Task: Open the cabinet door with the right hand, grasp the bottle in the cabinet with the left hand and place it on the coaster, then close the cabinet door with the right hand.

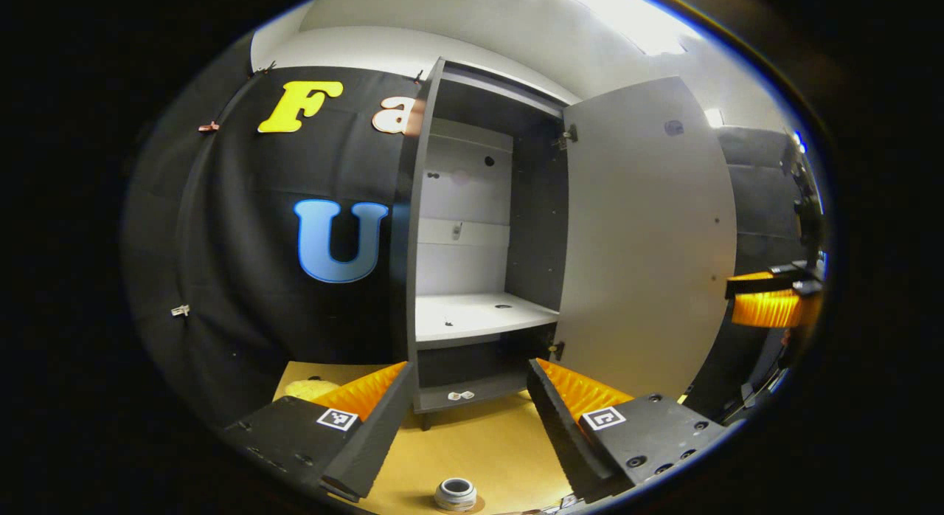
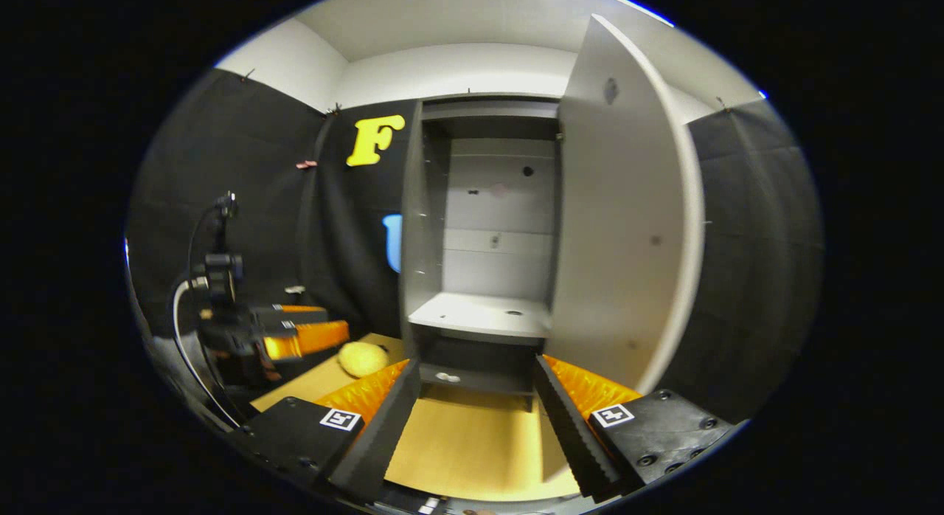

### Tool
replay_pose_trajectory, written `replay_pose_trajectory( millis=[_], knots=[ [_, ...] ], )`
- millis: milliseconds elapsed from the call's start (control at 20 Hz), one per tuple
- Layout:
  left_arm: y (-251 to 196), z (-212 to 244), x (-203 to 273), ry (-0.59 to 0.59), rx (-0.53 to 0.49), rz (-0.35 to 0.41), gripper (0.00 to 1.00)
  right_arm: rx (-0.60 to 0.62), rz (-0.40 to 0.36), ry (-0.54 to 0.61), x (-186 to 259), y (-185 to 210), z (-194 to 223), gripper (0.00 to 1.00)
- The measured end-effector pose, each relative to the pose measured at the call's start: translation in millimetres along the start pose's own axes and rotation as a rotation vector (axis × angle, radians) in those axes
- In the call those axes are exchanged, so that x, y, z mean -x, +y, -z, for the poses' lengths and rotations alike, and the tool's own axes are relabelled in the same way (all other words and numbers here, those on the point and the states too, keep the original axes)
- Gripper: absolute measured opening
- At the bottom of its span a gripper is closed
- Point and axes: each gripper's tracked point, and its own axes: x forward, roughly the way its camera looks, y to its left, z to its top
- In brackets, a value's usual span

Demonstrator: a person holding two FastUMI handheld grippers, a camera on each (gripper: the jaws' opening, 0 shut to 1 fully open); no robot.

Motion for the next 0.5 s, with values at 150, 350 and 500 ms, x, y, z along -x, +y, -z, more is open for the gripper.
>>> replay_pose_trajectory(
  millis=[150, 350, 500],
  knots=[
    [-8.7, -9.9, -15.1, 0.007, 0.005, 0.032, 0.94, -0.019, 0.162, 0.023, 28.1, -56.8, 12.3, 0.94],
    [-32.9, -18.0, -37.7, 0.009, -0.013, 0.061, 0.93, -0.045, 0.299, -0.02, 33.0, -131.9, -1.3, 0.97],
    [-54.4, -22.9, -57.4, 0.017, 0.025, 0.08, 0.96, -0.006, 0.306, -0.103, 19.1, -165.8, -33.6, 0.94]
  ],
)
